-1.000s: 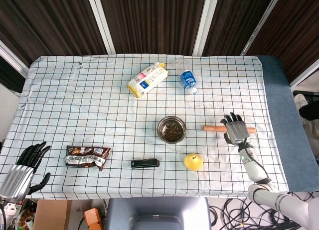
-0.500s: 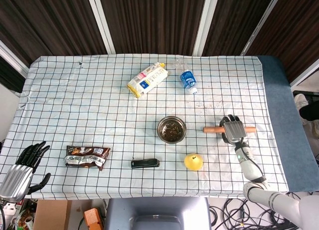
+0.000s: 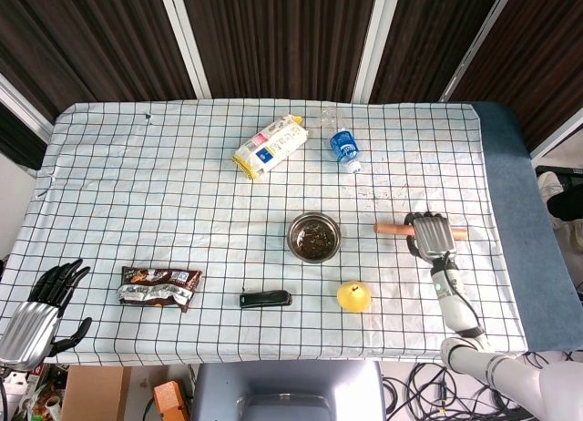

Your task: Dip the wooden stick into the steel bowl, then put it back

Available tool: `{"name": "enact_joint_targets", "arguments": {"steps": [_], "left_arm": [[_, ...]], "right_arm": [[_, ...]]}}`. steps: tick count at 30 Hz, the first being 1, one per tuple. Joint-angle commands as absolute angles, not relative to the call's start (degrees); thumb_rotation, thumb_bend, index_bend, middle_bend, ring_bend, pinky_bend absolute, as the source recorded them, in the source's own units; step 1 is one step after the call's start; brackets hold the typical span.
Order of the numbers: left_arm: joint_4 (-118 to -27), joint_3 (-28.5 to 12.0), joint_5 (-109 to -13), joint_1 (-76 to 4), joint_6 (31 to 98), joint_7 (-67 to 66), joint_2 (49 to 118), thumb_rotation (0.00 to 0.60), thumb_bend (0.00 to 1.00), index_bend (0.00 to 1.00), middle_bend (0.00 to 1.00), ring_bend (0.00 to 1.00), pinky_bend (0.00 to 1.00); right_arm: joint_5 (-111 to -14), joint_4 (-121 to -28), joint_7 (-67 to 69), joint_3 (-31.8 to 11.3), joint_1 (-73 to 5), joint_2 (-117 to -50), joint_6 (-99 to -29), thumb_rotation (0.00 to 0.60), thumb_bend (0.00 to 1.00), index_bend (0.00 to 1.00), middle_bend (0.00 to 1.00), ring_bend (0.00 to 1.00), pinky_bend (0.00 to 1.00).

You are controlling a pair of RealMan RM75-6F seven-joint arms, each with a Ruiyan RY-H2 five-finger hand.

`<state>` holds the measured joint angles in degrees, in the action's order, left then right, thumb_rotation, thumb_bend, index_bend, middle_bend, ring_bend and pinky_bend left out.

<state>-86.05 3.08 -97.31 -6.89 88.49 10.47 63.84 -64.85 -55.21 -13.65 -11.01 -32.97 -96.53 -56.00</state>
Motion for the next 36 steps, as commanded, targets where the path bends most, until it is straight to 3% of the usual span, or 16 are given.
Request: {"name": "enact_joint_targets", "arguments": {"steps": [1,7,13,17,24,36], "left_arm": [[-86.08,3.11,-97.33,-6.81,88.59,10.48,63.82,0.600,0.37,0.00,0.01,0.00,0.08],[-86.13,3.08,-97.26,-6.78,88.60,10.35,63.86,0.600,0.37,0.00,0.01,0.00,0.08],[-86.26,3.13,-97.17,-6.75,88.46,10.22,63.79,0.600,0.37,0.00,0.01,0.00,0.08],[-86.27,3.13,-97.15,-6.79,88.35,10.17,63.80,0.600,0.37,0.00,0.01,0.00,0.08],[-86.41,3.13,-97.13,-6.81,88.24,9.99,63.83,0.600,0.37,0.00,0.01,0.00,0.08],[-86.43,3.29,-97.47,-6.96,88.12,10.31,63.74,0.600,0.37,0.00,0.02,0.00,0.08]], "right_arm": [[-67.58,-54.02,-9.19,-11.25,-31.95,-97.30,-58.93,0.600,0.42,0.68,0.42,0.34,0.42],[-70.38,-52.82,4.40,-12.72,-30.00,-98.87,-63.60,0.600,0.42,0.73,0.45,0.40,0.45],[-70.61,-53.98,30.27,-16.73,-27.41,-100.22,-65.53,0.600,0.42,0.77,0.48,0.42,0.45],[-70.80,-54.16,46.00,-18.86,-26.46,-100.14,-64.61,0.600,0.42,0.76,0.48,0.42,0.45],[-71.28,-53.28,61.26,-20.85,-25.50,-100.35,-64.35,0.600,0.42,0.75,0.48,0.42,0.45],[-75.53,-46.14,80.89,-18.92,-25.03,-102.93,-64.04,0.600,0.42,0.73,0.48,0.42,0.44]]}}
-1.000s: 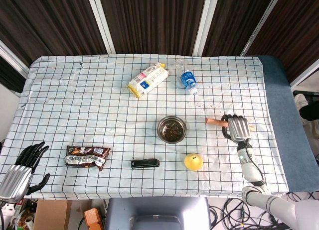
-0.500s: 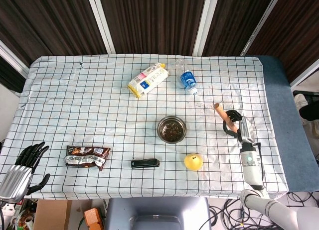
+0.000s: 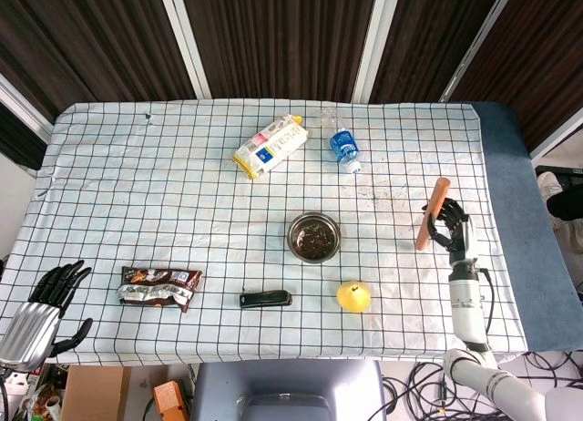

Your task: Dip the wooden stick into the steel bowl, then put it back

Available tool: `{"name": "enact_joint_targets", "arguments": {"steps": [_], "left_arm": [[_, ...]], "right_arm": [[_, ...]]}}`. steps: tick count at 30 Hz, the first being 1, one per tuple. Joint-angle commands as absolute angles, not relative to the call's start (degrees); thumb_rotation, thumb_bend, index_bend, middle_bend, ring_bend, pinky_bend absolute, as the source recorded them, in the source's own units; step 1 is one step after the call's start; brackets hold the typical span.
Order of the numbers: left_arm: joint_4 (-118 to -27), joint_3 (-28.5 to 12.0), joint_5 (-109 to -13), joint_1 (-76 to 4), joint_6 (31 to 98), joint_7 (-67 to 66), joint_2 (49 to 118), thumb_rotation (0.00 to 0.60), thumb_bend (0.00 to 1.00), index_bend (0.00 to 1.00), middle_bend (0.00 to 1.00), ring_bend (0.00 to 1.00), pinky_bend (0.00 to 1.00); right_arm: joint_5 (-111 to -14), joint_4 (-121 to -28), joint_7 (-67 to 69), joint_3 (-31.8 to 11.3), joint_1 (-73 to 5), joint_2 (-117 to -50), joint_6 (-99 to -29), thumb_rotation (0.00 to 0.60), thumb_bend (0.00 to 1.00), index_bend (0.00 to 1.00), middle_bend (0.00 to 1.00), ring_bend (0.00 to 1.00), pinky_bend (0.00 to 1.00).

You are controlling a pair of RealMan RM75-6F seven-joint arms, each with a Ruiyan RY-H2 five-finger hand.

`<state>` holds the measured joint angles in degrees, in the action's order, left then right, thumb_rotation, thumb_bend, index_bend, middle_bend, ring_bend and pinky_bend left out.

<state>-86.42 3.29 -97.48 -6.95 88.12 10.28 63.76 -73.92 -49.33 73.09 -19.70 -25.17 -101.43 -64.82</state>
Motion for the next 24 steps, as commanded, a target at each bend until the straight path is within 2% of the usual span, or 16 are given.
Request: {"name": "enact_joint_targets", "arguments": {"steps": [1,8,14,18,24], "left_arm": [[-86.42,3.29,-97.45,-6.96,88.11,10.36,63.73,0.600,0.37,0.00,0.02,0.00,0.08],[-86.44,3.36,-97.42,-7.09,87.79,10.48,63.63,0.600,0.37,0.00,0.02,0.00,0.08],[-86.44,3.36,-97.33,-7.13,87.69,10.58,63.66,0.600,0.37,0.00,0.02,0.00,0.08],[-86.41,3.39,-97.52,-7.08,87.90,10.63,63.68,0.600,0.37,0.00,0.03,0.00,0.09],[-86.26,3.42,-97.77,-7.11,88.13,11.04,63.71,0.600,0.37,0.00,0.03,0.00,0.09]], "right_arm": [[-75.80,-45.42,82.79,-18.74,-25.05,-103.21,-63.83,0.600,0.42,0.73,0.48,0.42,0.44],[-77.69,-39.23,91.67,-17.07,-25.14,-105.37,-63.45,0.600,0.42,0.66,0.48,0.41,0.44],[-80.07,-34.52,96.36,-14.56,-24.37,-106.76,-65.12,0.593,0.42,0.45,0.46,0.36,0.41],[-80.68,-32.22,98.46,-13.99,-24.28,-107.52,-66.26,0.513,0.42,0.37,0.42,0.33,0.40],[-80.80,-31.26,100.47,-13.90,-24.11,-107.57,-67.70,0.441,0.38,0.31,0.39,0.32,0.39]]}}
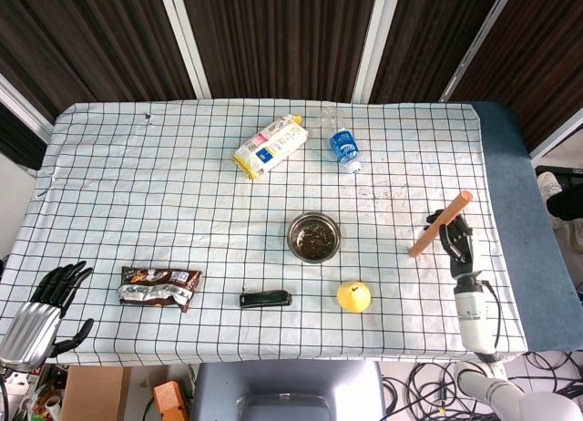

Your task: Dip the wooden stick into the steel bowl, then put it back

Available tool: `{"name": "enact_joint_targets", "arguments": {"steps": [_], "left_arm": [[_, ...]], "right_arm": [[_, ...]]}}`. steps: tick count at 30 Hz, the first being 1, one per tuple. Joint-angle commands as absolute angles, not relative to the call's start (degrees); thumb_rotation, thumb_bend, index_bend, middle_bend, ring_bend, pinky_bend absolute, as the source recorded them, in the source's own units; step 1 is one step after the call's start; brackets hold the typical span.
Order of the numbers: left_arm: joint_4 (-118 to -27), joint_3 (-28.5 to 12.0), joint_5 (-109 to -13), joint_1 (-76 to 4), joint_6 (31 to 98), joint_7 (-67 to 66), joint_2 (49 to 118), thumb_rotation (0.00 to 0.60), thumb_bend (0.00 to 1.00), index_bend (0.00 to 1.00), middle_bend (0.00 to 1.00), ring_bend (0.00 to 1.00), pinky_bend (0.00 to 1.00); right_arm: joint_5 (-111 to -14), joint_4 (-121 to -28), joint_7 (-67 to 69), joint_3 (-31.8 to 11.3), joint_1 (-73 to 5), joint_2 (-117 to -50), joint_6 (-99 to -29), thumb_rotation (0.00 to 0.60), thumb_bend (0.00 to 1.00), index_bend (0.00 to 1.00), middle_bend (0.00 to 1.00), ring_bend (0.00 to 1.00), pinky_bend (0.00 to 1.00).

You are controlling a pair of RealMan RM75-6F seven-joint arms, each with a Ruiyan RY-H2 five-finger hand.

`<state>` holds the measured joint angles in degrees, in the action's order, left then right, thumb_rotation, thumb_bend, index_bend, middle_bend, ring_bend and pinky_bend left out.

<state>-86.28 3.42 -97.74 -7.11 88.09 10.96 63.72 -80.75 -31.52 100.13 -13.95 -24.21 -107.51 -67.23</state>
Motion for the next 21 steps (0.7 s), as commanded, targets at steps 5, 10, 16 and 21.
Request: {"name": "enact_joint_targets", "arguments": {"steps": [5,10,16,21], "left_arm": [[-86.08,3.39,-97.96,-7.09,88.47,11.43,63.73,0.600,0.37,0.00,0.03,0.00,0.09],[-85.95,3.42,-98.09,-7.11,88.59,11.64,63.77,0.600,0.37,0.00,0.04,0.00,0.09],[-85.77,3.41,-98.16,-7.14,88.74,12.12,63.74,0.600,0.37,0.00,0.04,0.00,0.09],[-85.71,3.44,-98.20,-7.23,88.65,12.28,63.76,0.600,0.37,0.00,0.04,0.01,0.09]], "right_arm": [[-80.66,-31.26,101.32,-13.95,-23.93,-107.30,-68.47,0.389,0.32,0.27,0.37,0.30,0.39],[-80.97,-31.48,100.76,-13.67,-23.71,-107.20,-69.81,0.384,0.31,0.27,0.37,0.30,0.39],[-81.65,-32.75,98.84,-13.65,-23.62,-106.50,-73.03,0.392,0.31,0.32,0.37,0.30,0.39],[-81.91,-35.01,96.56,-13.52,-23.43,-105.30,-74.40,0.442,0.31,0.53,0.45,0.41,0.49]]}}
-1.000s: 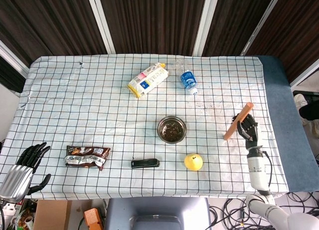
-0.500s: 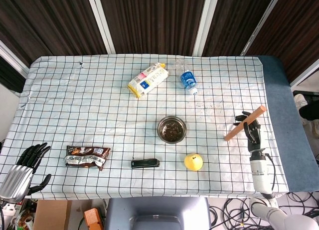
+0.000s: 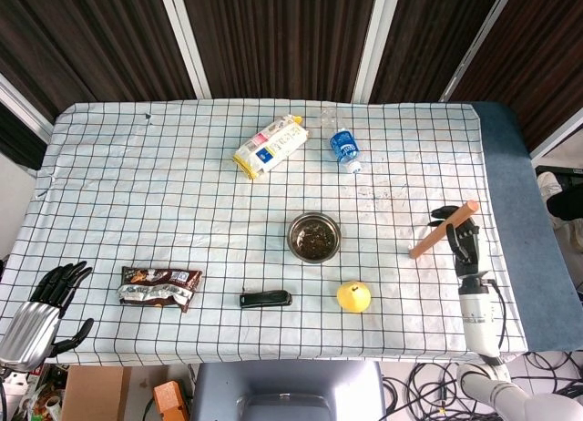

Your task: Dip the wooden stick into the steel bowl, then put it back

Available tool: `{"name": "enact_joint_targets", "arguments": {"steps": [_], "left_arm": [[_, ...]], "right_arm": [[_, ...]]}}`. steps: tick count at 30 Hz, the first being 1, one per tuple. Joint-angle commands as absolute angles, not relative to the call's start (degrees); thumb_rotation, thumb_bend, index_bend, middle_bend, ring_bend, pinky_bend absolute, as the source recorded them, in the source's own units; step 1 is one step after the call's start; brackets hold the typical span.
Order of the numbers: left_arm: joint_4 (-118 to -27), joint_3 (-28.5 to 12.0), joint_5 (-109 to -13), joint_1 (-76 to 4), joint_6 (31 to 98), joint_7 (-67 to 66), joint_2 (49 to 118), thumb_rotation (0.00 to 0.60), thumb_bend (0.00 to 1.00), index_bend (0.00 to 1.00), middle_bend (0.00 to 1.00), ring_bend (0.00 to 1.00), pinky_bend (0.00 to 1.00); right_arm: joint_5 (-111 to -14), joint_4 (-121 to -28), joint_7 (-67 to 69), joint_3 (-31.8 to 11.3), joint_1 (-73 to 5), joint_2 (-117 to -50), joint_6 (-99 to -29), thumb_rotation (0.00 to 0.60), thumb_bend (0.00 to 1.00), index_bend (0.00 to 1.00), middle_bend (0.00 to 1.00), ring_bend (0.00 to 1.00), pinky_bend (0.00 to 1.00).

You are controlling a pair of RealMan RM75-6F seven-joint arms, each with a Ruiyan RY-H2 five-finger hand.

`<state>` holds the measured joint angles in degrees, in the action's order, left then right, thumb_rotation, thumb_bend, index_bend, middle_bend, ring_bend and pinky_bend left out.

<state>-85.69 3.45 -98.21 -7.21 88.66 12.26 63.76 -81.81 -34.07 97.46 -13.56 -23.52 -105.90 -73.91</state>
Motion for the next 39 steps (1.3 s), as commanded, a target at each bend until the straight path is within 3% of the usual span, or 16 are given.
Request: {"name": "enact_joint_targets", "arguments": {"steps": [1,7,10,19,26,34,39], "left_arm": [[-85.69,3.42,-98.18,-7.24,88.65,12.32,63.75,0.600,0.37,0.00,0.04,0.01,0.09],[-85.55,3.36,-98.06,-7.30,88.62,12.52,63.79,0.600,0.37,0.00,0.04,0.01,0.09],[-85.49,3.32,-98.01,-7.35,88.58,12.57,63.82,0.600,0.37,0.00,0.04,0.01,0.09],[-85.23,3.32,-98.15,-7.42,88.68,12.71,63.94,0.600,0.37,0.00,0.05,0.01,0.09],[-85.24,3.32,-98.17,-7.60,88.46,12.55,64.04,0.600,0.37,0.00,0.05,0.01,0.09],[-85.28,3.31,-98.01,-7.84,87.94,12.35,64.21,0.600,0.37,0.00,0.05,0.01,0.09],[-85.37,3.24,-97.96,-8.05,87.76,12.45,64.24,0.600,0.37,0.00,0.05,0.01,0.09]], "right_arm": [[-81.86,-35.43,96.47,-13.51,-23.38,-105.10,-74.39,0.446,0.31,0.55,0.47,0.43,0.51],[-81.46,-36.83,96.42,-13.48,-23.27,-104.16,-73.59,0.464,0.31,0.68,0.57,0.54,0.63],[-81.20,-36.97,97.03,-13.45,-23.29,-104.01,-72.77,0.482,0.31,0.77,0.66,0.63,0.74],[-80.39,-37.89,97.29,-14.22,-23.98,-103.79,-71.53,0.600,0.32,1.00,0.88,0.84,0.93],[-80.04,-41.30,93.11,-15.87,-25.96,-103.11,-71.81,0.600,0.53,1.00,1.00,0.97,1.00],[-81.56,-50.47,89.16,-17.97,-29.72,-101.55,-73.71,0.600,0.55,1.00,1.00,0.97,1.00],[-79.63,-55.28,82.22,-21.50,-35.93,-104.76,-69.81,0.600,0.55,1.00,1.00,0.97,1.00]]}}
